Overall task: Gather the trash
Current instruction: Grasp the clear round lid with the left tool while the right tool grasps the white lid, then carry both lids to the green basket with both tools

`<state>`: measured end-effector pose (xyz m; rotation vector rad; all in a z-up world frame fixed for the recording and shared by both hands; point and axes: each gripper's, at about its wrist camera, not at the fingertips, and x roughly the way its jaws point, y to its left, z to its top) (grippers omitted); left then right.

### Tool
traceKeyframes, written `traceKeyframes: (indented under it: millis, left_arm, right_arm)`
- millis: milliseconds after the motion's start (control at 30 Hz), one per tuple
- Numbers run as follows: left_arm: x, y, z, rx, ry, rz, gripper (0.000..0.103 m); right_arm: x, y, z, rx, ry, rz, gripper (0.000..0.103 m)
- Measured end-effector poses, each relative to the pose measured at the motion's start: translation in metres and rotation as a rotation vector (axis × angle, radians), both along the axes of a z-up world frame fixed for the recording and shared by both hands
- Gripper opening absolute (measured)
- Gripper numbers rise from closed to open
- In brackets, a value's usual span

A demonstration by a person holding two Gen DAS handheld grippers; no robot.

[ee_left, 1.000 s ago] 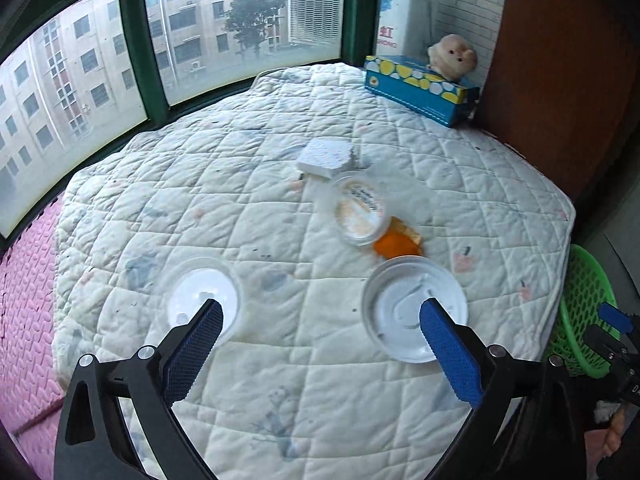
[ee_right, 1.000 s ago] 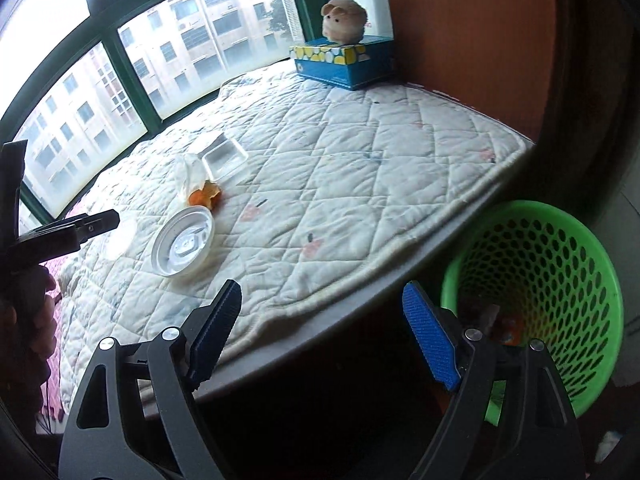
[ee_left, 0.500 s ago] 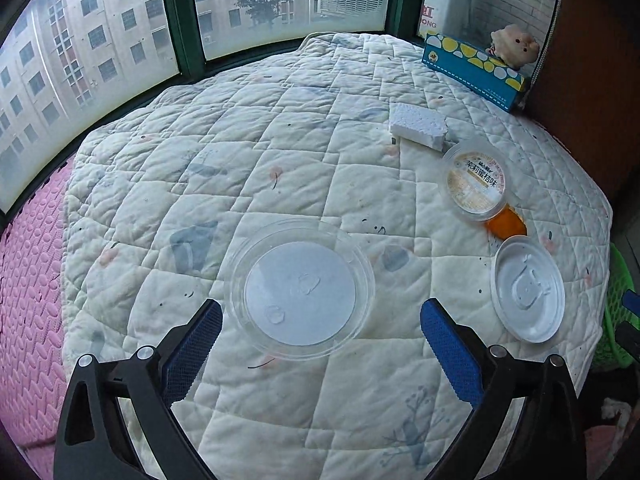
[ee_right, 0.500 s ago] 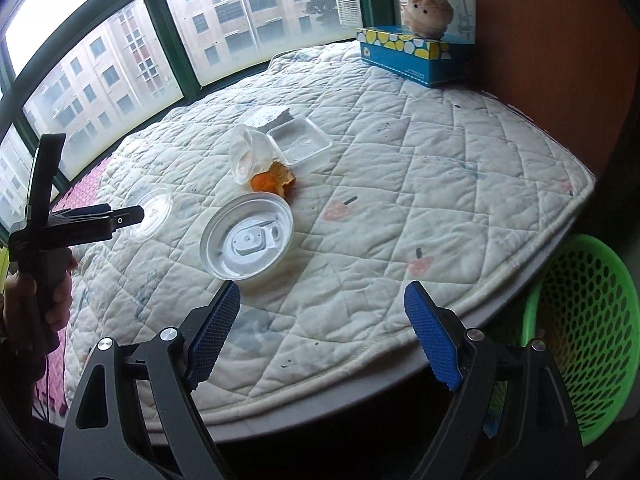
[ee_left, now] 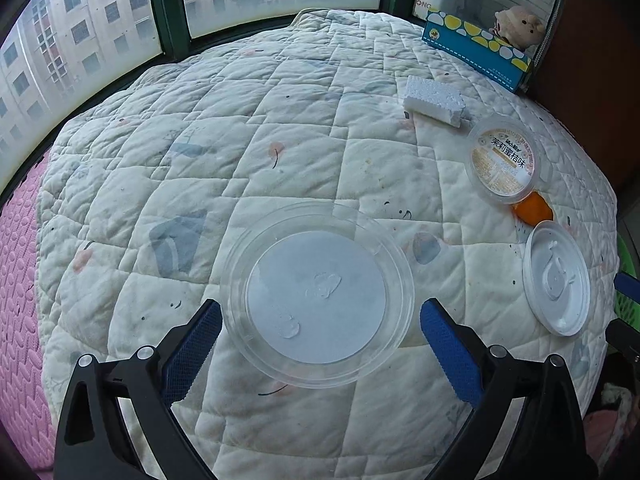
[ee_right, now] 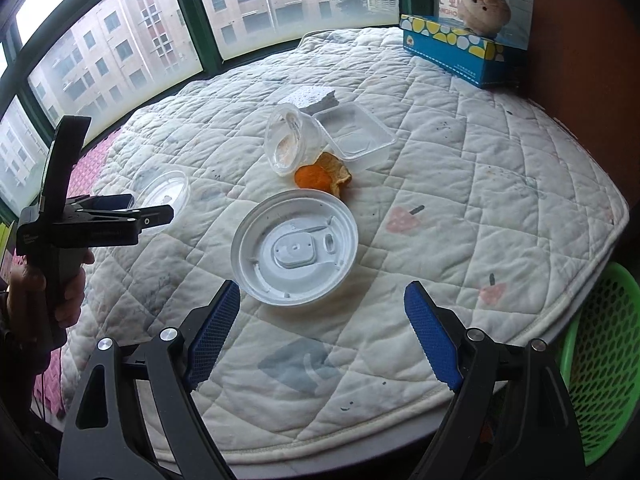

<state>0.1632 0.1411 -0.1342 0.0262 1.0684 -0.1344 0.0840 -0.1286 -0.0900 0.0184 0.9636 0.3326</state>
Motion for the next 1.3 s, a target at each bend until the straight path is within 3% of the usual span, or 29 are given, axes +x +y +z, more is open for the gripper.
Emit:
traceKeyframes:
  millis: [267,767,1300]
  left_arm:
    - [0.007,0.009,-0.007,-0.061,0.005,0.002,0.096]
    - [0.008,0.004,-0.006,-0.043,-0.024,-0.021,0.090]
    - [-0.010,-0.009,0.022,-0.089,-0.071,-0.037,0.089]
  right_arm:
    - [0.015,0.019,-0.015,-0.018,0.028,0.029,0.084]
    - [0.036,0.042,-0.037,-0.101,0.037,0.073,0.092]
    - [0.017,0.021,-0.014,-0.013,-0.010,0.039,0.091]
